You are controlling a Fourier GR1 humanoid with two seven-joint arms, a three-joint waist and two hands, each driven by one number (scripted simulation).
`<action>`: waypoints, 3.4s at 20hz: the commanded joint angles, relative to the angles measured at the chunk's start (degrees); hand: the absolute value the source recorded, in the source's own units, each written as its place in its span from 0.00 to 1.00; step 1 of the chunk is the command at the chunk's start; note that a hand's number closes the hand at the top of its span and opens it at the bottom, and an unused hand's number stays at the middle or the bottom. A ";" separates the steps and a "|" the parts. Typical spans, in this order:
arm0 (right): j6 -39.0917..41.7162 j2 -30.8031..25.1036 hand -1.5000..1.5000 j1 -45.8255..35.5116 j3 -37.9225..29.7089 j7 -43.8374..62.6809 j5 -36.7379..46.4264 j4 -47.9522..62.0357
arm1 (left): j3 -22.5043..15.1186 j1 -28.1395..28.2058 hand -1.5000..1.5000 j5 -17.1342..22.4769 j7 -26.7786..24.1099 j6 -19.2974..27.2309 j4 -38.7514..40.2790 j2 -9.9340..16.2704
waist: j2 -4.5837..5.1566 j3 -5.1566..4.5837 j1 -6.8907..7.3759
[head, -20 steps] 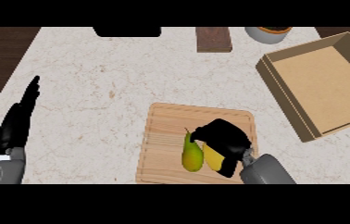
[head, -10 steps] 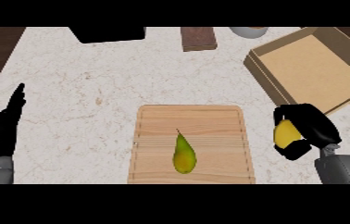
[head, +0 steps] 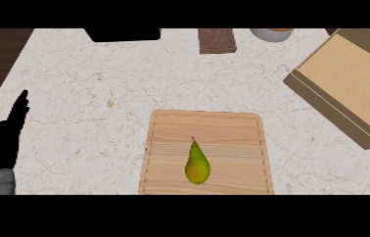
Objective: Pick the lemon from the cutting board and place it in the cardboard box
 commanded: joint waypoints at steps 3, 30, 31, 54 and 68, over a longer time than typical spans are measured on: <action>-3.09 -7.33 1.00 -2.72 -9.08 -16.28 -7.70 11.41 | -1.56 -2.83 0.50 -0.97 -2.18 -0.38 2.72 -1.23 | 0.24 -0.17 2.62; 1.71 -0.28 1.00 -45.13 3.27 1.28 -6.13 39.78 | -1.91 -6.61 0.50 -2.58 1.24 -2.26 1.63 -1.97 | 0.95 -0.11 5.58; 3.19 -3.00 1.00 -47.16 3.11 1.25 -5.77 41.58 | -1.34 -8.09 0.50 -2.97 0.01 -1.52 4.09 -1.77 | 1.25 -0.10 5.82; -6.32 2.12 0.00 -47.87 -5.67 -2.25 -12.61 48.60 | -2.52 -6.21 0.50 -3.38 -2.77 -1.67 3.87 -3.65 | 1.87 0.11 7.06; 5.05 -10.89 0.00 -40.56 -17.72 -7.75 -24.44 50.76 | -0.81 -7.15 0.50 -3.18 -1.92 -2.47 4.75 -1.71 | 1.73 0.19 5.65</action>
